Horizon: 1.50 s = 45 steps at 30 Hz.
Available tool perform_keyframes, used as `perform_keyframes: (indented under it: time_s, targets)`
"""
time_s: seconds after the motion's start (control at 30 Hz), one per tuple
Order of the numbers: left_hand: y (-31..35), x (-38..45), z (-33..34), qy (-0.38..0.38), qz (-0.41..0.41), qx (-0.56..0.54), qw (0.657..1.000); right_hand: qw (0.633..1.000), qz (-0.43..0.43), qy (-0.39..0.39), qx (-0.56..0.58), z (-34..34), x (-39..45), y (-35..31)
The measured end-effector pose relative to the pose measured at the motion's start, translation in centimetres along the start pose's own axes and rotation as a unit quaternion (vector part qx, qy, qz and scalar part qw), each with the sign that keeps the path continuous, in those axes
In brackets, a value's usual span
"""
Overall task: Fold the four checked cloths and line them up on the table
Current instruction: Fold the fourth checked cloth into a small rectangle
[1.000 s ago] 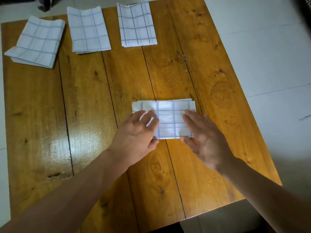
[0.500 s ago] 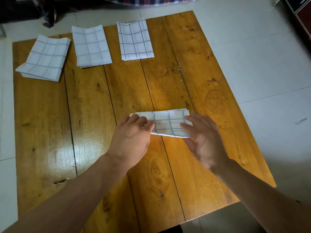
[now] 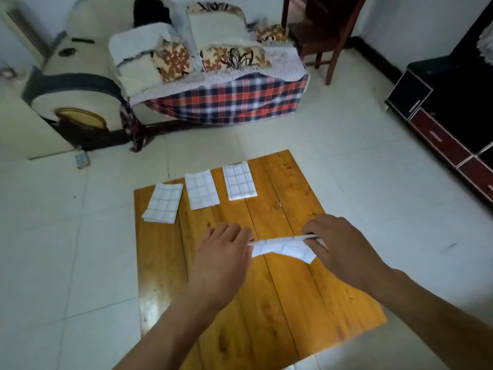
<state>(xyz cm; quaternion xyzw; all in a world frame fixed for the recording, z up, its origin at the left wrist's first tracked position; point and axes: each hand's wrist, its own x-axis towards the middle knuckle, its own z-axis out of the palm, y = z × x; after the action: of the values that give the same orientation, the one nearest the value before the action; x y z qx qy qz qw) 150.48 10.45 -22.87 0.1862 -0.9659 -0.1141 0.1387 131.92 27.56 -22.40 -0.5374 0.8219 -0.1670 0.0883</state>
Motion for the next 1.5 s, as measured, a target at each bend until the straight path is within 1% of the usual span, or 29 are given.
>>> perform_keyframes:
  time_s: [0.13, 0.27, 0.33, 0.47, 0.67, 0.87, 1.07, 1.13, 1.2, 1.3, 1.4, 1.5]
  targets:
    - [2.1, 1.2, -8.0, 0.030, -0.009, -0.030, 0.999, 0.999, -0.005, -0.011, -0.030, -9.2, 0.1, -4.3]
    - [3.4, 2.1, -14.0, 0.063, 0.006, -0.034, 0.997, 0.996, -0.009, 0.010, -0.086, -15.5, -1.2, -8.3]
    - [4.0, 2.6, -16.3, 0.076, 0.023, -0.044, 0.996, 0.994, -0.004, 0.037, -0.101, -17.5, -2.1, -9.7]
    - [4.9, 3.4, -19.0, 0.089, 0.061, -0.074, 0.991, 0.991, -0.003, 0.093, -0.093, -19.9, -4.5, -10.6]
    - [7.9, 3.9, -19.4, 0.091, 0.110, -0.067, 0.987, 0.988, -0.006, 0.115, -0.098, -21.9, -7.4, -8.7]
    - [14.8, 7.2, -17.9, 0.072, 0.134, -0.070, 0.986, 0.985, 0.031, 0.151, -0.078, -24.2, -11.6, -2.9]
    - [25.6, 11.8, -14.0, 0.042, 0.172, -0.070, 0.982, 0.976, 0.082, 0.193, -0.056, -27.4, -17.4, 7.4]
    - [29.6, 13.6, -11.5, 0.037, 0.166, -0.069, 0.983, 0.973, 0.088, 0.207, -0.047, -28.7, -19.2, 11.8]
    - [33.5, 15.3, -8.8, 0.024, 0.141, -0.075, 0.987, 0.971, 0.091, 0.217, -0.031, -30.0, -20.6, 16.4]
    - [38.5, 17.3, -5.5, 0.003, 0.121, -0.074, 0.990, 0.971, 0.098, 0.219, -0.017, -31.4, -22.5, 21.8]
    - [42.3, 18.9, -3.7, -0.005, 0.115, -0.077, 0.990, 0.970, 0.104, 0.218, 0.006, -32.2, -24.4, 26.1]
    - [44.8, 20.9, -2.3, -0.005, 0.115, -0.072, 0.991, 0.970, 0.107, 0.215, 0.018, -32.6, -24.9, 29.7]
